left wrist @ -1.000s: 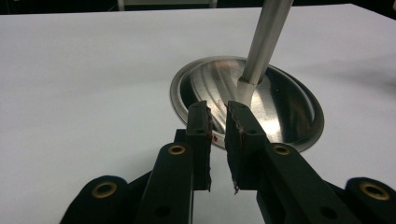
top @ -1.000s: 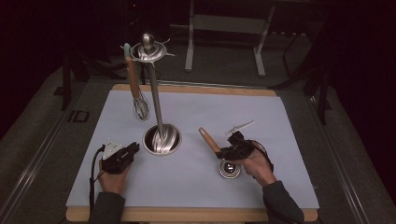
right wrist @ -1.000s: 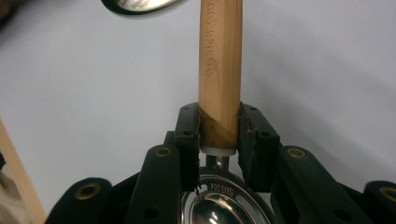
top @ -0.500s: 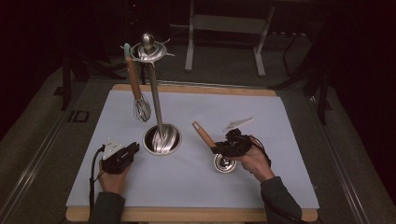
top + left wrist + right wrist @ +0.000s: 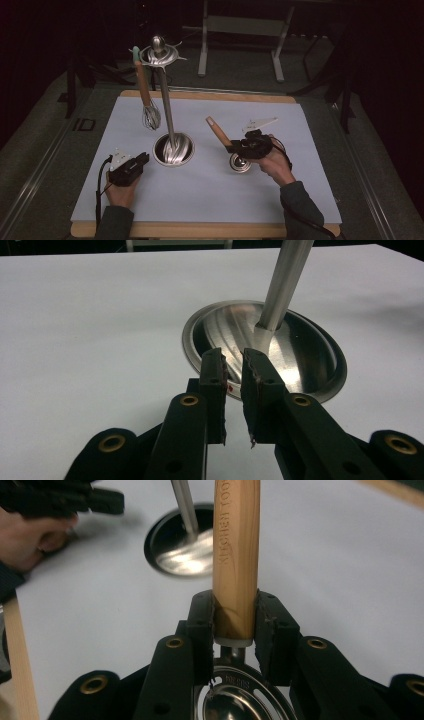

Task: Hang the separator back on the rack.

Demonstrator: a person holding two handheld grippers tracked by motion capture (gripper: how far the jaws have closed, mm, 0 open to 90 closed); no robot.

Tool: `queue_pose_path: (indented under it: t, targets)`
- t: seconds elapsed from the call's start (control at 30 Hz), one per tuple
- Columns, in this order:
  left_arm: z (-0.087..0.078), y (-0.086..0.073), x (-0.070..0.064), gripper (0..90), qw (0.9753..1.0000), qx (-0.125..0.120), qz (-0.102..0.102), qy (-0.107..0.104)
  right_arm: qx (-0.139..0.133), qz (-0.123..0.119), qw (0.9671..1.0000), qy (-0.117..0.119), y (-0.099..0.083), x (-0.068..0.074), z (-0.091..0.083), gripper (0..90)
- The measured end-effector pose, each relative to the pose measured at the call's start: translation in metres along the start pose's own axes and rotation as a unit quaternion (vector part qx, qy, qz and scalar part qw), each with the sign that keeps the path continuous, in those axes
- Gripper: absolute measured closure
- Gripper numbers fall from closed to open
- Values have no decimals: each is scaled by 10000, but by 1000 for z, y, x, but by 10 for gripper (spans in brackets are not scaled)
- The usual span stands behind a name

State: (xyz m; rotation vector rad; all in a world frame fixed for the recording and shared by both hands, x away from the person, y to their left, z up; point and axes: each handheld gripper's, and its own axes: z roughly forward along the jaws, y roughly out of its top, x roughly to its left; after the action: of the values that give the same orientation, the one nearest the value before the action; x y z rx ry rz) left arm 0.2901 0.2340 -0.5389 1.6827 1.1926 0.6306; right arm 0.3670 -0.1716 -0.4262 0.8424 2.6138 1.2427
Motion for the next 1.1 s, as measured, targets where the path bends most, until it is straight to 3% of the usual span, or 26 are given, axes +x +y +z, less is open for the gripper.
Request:
queue_pose_path:
  t: [0.33, 0.77, 0.93, 1.1]
  targets:
    - [0, 0, 0, 807, 10000, 13, 3, -2, -561, -524, 9970, 69, 22, -3, -18, 709]
    - [0, 0, 0, 807, 10000, 10, 0, 0, -938, -811, 9922, 129, 45, 0, -30, 709]
    - [0, 0, 0, 807, 10000, 10, 2, -1, -1101, -973, 9889, 239, 53, 5, -35, 709]
    - [0, 0, 0, 807, 10000, 11, 3, -3, -1131, -1100, 9872, 249, 58, 8, -36, 709]
